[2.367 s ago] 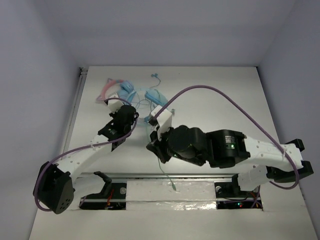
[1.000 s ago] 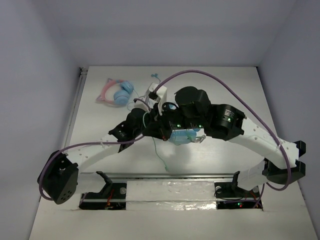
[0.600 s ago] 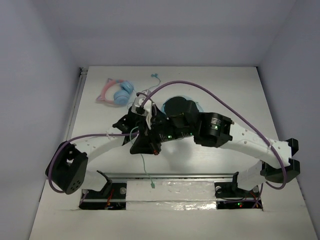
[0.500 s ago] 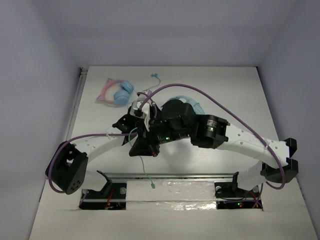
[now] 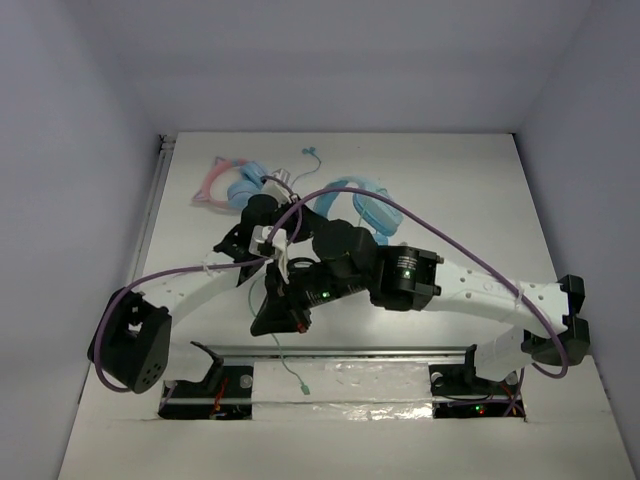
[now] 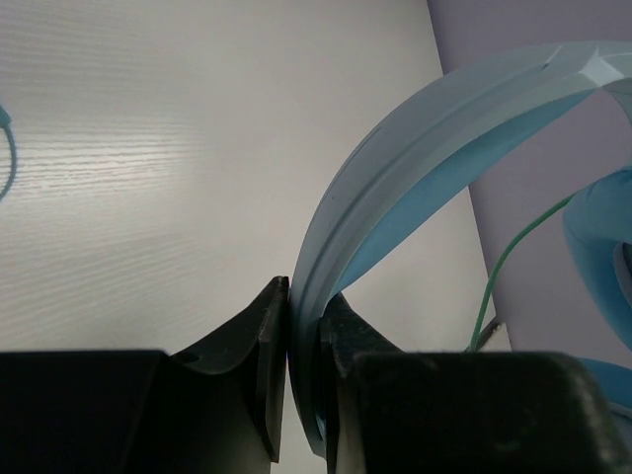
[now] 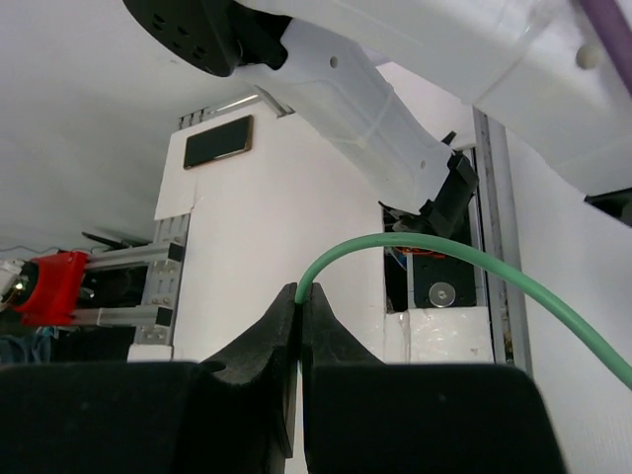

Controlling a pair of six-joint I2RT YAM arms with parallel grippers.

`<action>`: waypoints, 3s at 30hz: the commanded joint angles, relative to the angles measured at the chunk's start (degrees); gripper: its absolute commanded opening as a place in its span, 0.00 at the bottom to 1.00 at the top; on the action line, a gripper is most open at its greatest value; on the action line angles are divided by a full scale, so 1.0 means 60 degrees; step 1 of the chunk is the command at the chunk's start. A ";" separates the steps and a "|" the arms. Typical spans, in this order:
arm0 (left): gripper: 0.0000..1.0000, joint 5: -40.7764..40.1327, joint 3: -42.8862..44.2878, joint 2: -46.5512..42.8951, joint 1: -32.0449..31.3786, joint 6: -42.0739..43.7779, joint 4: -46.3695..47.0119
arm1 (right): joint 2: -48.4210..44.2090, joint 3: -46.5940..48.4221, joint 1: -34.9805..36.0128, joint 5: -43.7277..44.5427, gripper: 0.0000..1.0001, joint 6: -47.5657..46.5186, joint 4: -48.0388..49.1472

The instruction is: Wrap the headphones

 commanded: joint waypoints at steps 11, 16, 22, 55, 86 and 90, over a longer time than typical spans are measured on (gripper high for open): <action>0.00 0.0733 -0.0714 -0.0319 -0.1296 0.1516 -0.0051 | 0.0164 0.1048 -0.0135 0.0935 0.00 -0.1067 0.0045; 0.00 0.0819 -0.1299 -0.1212 -0.1531 0.2208 -0.0656 | -0.0315 0.1051 -0.1086 0.0585 0.00 -0.1259 -0.0560; 0.00 0.1303 -0.2412 -0.2164 -0.1764 0.2195 -0.0598 | -0.1533 0.0302 -0.2537 -0.0382 0.00 -0.1171 -0.0120; 0.00 0.0776 -0.2429 -0.3733 -0.2820 0.1725 -0.2017 | -0.4480 -0.4794 -0.6244 0.8638 0.00 0.2447 0.3482; 0.00 0.0952 0.0076 -0.3146 -0.2820 0.1711 -0.3497 | -0.1388 -0.6920 -0.8852 0.8113 0.65 0.3942 0.4568; 0.00 -0.0273 0.0778 -0.2929 -0.2820 0.1900 -0.4461 | -0.1898 -0.7006 -0.8852 0.6801 0.63 0.3401 0.4786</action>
